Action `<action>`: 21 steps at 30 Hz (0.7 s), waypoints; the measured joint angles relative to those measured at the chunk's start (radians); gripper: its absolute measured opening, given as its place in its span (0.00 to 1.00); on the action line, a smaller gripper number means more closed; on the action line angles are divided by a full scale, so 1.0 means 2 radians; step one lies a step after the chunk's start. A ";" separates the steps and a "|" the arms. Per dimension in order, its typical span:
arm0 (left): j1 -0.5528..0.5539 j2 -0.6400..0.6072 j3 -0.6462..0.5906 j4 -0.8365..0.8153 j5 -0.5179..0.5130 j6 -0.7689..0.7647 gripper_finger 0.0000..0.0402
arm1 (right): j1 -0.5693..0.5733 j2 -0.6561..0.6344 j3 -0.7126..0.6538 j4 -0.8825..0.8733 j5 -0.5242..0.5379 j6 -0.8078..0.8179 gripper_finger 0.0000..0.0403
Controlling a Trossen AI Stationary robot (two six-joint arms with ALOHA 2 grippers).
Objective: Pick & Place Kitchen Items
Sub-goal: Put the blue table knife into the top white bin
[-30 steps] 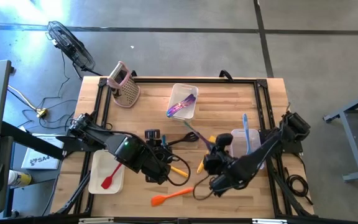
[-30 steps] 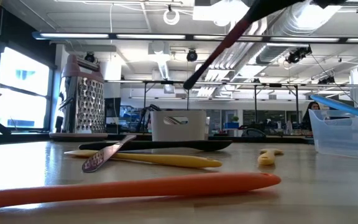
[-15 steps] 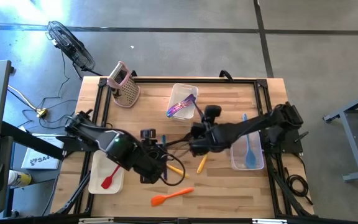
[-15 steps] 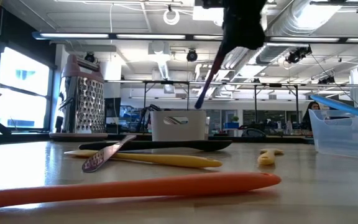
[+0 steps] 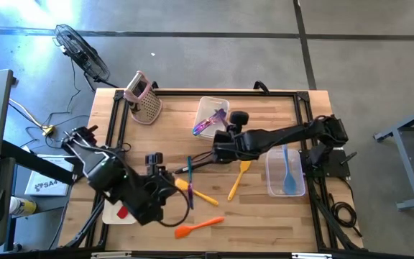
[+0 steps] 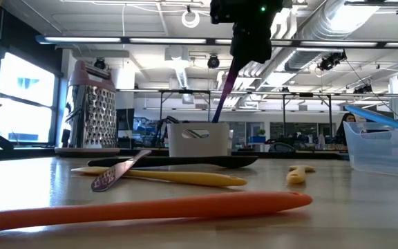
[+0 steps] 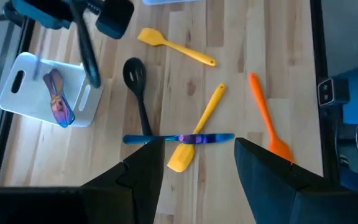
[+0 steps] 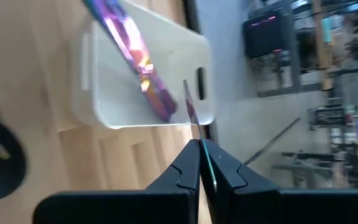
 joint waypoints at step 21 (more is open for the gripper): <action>-0.046 0.000 0.000 0.000 -0.010 -0.107 0.46 | -0.079 0.045 0.000 0.031 -0.037 0.015 0.01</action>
